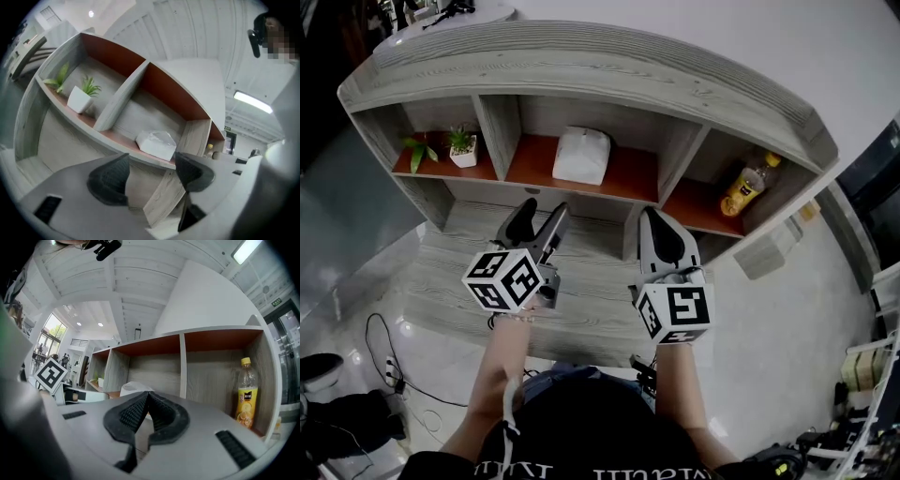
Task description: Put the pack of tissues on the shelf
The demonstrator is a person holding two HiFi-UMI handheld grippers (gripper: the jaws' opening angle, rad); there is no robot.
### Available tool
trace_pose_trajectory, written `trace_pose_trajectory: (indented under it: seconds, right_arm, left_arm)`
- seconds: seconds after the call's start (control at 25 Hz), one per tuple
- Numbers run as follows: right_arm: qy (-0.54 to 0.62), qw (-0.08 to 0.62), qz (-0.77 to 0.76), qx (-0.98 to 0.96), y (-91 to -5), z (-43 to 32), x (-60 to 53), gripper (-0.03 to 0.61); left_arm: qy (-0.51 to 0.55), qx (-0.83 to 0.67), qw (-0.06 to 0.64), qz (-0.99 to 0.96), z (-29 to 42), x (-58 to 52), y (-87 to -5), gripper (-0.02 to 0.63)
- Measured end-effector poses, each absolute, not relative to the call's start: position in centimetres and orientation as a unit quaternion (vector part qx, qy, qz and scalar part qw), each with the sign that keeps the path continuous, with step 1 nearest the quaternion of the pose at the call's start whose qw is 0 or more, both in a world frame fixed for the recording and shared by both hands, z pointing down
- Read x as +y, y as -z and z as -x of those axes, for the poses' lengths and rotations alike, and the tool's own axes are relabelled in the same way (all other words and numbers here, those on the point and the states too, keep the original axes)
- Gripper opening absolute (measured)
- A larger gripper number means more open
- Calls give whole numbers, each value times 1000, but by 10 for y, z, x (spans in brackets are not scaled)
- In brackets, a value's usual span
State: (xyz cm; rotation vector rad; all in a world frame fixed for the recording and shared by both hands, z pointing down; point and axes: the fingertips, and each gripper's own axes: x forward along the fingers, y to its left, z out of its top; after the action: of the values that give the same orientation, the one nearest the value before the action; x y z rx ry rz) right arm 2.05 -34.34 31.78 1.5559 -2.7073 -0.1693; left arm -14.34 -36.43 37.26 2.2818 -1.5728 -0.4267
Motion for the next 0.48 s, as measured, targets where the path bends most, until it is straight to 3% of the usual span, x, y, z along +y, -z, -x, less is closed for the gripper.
trace_pose_trajectory:
  seconds: [0.48]
  right_arm:
    - [68, 1, -484, -872, -306, -14, -343, 15]
  left_arm:
    - [81, -552, 11, -830, 148, -350, -335, 311]
